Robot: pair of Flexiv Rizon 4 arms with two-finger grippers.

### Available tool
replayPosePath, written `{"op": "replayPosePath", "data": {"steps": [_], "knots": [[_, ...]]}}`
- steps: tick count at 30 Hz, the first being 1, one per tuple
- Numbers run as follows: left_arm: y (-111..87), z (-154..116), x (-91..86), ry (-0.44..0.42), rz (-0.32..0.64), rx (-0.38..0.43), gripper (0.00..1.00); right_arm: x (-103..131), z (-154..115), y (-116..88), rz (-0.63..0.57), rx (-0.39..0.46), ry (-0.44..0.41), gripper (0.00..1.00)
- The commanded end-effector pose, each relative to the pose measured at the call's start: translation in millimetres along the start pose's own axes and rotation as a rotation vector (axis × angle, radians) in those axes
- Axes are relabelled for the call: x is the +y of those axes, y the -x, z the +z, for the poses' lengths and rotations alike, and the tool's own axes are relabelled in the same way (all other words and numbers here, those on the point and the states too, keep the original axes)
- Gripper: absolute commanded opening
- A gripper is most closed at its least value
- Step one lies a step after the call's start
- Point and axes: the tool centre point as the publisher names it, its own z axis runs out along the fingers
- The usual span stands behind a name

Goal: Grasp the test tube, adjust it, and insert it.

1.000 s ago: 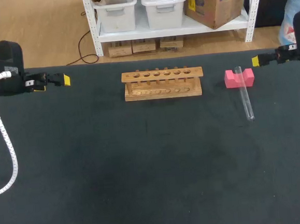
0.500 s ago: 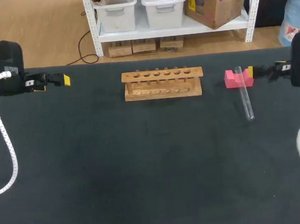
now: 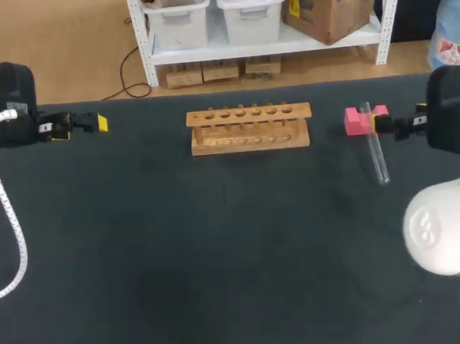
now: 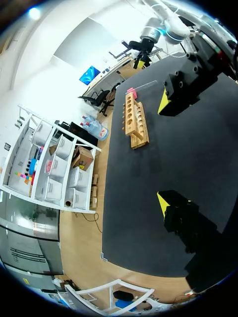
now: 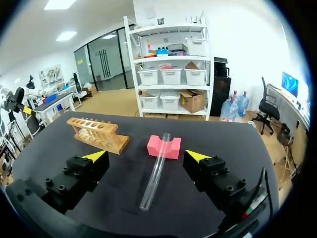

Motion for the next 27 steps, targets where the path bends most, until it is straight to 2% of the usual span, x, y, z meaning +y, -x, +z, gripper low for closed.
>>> {"op": "replayPosePath", "data": {"steps": [1, 18, 27], "knots": [[0.1, 0, -0.4, 0.002, -0.001, 0.001, 1.0, 7, 8, -7, -0.004, -0.004, -0.265, 1.0], [0.1, 0, -0.4, 0.002, -0.001, 0.001, 1.0, 13, 39, -41, -0.014, 0.03, -0.209, 1.0], [0.1, 0, -0.4, 0.002, -0.001, 0.001, 1.0, 14, 47, -49, -0.003, 0.066, -0.176, 1.0]]}}
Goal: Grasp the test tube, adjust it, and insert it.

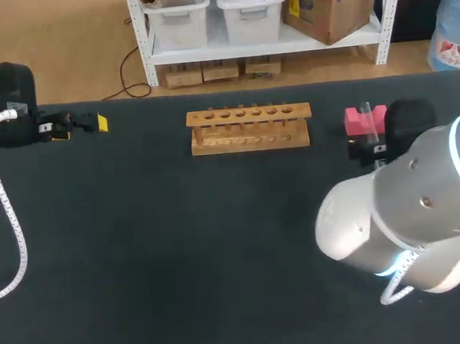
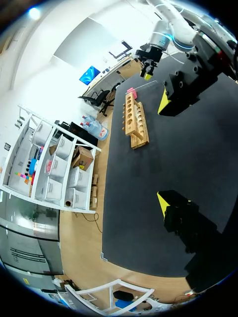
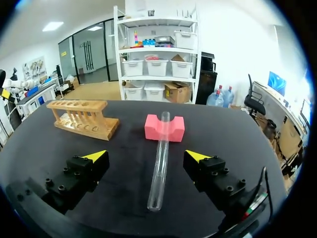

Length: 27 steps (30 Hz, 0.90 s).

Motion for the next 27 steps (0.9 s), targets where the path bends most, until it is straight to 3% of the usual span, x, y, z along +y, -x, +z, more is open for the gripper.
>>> {"op": "replayPosePath", "data": {"steps": [1, 27], "knots": [[0.1, 0, -0.4, 0.002, -0.001, 0.001, 1.0, 2, 4, 0, -0.004, 0.015, -0.001, 1.0], [0.1, 0, -0.4, 0.002, -0.001, 0.001, 1.0, -2, 50, -8, -0.015, 0.077, -0.008, 1.0]]}}
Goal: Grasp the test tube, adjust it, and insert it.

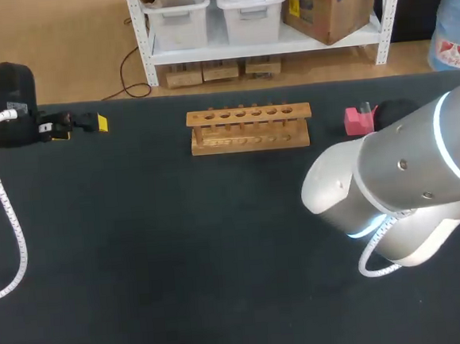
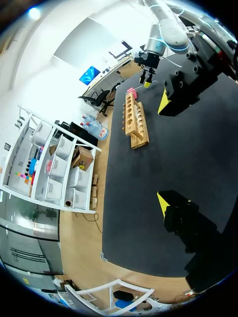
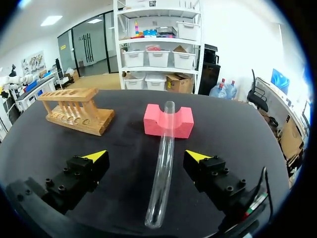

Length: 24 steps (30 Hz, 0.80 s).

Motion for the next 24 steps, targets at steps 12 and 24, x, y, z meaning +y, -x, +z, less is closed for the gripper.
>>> {"op": "replayPosePath", "data": {"steps": [12, 24], "knots": [[0.1, 0, -0.4, 0.002, -0.001, 0.001, 1.0, -9, 18, 7, 0.011, 0.013, -0.035, 1.0], [0.1, 0, -0.4, 0.002, -0.001, 0.001, 1.0, -20, 23, 3, 0.016, 0.036, -0.041, 1.0]]}}
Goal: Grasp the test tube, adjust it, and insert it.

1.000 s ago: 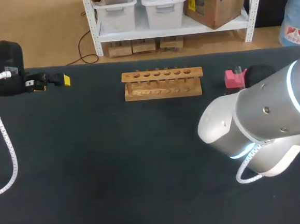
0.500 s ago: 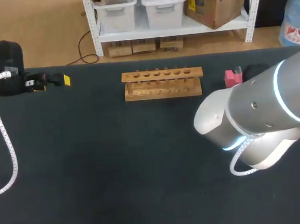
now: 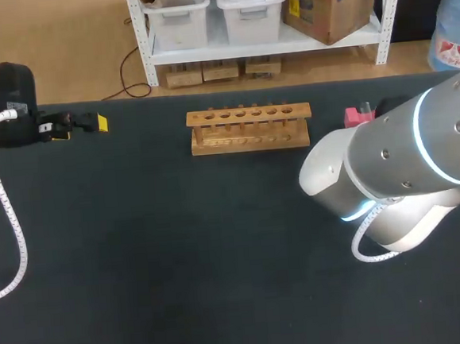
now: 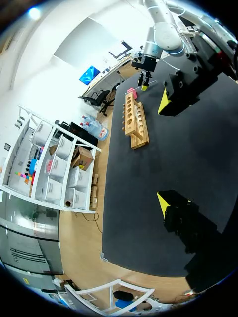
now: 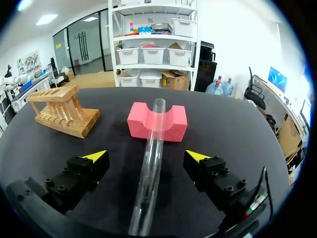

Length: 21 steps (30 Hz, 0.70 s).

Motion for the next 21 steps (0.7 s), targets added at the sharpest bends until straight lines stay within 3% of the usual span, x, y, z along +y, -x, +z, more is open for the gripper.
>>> {"op": "replayPosePath", "data": {"steps": [1, 9, 12, 13, 14, 18, 21], "knots": [[0.1, 0, -0.4, 0.002, -0.001, 0.001, 1.0, -2, 3, 3, 0.002, 0.015, -0.01, 1.0], [0.1, 0, -0.4, 0.002, -0.001, 0.001, 1.0, -6, 7, 1, -0.009, 0.021, -0.024, 1.0], [0.1, 0, -0.4, 0.002, -0.001, 0.001, 1.0, -6, 9, 0, -0.014, 0.024, -0.026, 0.83], [0.1, 0, -0.4, 0.002, -0.001, 0.001, 1.0, -7, 10, 0, -0.018, 0.025, -0.028, 0.68], [0.1, 0, -0.4, 0.002, -0.001, 0.001, 1.0, -7, 10, -1, -0.021, 0.026, -0.028, 0.61], [0.1, 0, -0.4, 0.002, -0.001, 0.001, 1.0, -8, 12, -2, -0.024, 0.03, -0.032, 0.5], [0.1, 0, -0.4, 0.002, -0.001, 0.001, 1.0, -8, 13, -2, -0.025, 0.033, -0.033, 0.48]]}}
